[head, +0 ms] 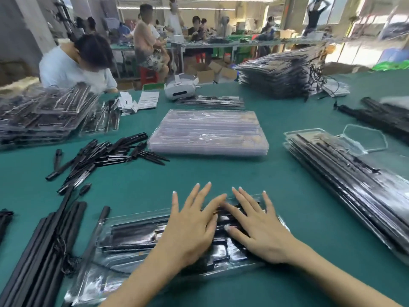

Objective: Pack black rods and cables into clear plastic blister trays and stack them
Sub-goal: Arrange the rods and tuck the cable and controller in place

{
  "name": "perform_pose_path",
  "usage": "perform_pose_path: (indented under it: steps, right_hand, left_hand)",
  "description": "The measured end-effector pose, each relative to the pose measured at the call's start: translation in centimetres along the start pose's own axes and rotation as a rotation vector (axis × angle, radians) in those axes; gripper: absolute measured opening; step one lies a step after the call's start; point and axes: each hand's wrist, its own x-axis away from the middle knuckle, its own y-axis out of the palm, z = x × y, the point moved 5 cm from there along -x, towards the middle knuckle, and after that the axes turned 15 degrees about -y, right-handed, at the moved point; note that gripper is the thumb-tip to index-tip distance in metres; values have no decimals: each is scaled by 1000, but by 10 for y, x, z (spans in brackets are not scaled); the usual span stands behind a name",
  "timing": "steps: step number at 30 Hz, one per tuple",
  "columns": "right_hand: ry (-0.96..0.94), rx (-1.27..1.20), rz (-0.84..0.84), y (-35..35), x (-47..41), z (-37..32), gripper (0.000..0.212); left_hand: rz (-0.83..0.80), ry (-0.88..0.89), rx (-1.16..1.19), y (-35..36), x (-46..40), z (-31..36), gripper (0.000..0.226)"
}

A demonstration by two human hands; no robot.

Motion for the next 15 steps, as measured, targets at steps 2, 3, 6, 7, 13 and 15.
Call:
perform_pose_path:
  steps: [2,3,6,7,13,15]
  right_hand:
    - [10,-10,9,-1,0,0,65]
    - [11,-24,18,0,1,0,63]
    - [-24,-113,109,0,1,2,61]
    - [-36,-194,188,-4,2,3,60]
    - [71,-367,747,-43,35,11,41]
    - [173,-221,754,-46,61,19,21]
  left_hand:
    - [8,100,30,9,-12,31,50]
    - [8,121,38,15,-15,39,50]
    - [-15,105,84,34,-21,38,48]
    - [-22,102,93,37,-23,36,49]
    - [19,54,57,41,-27,34,58]
    - [43,56,52,40,-26,34,57]
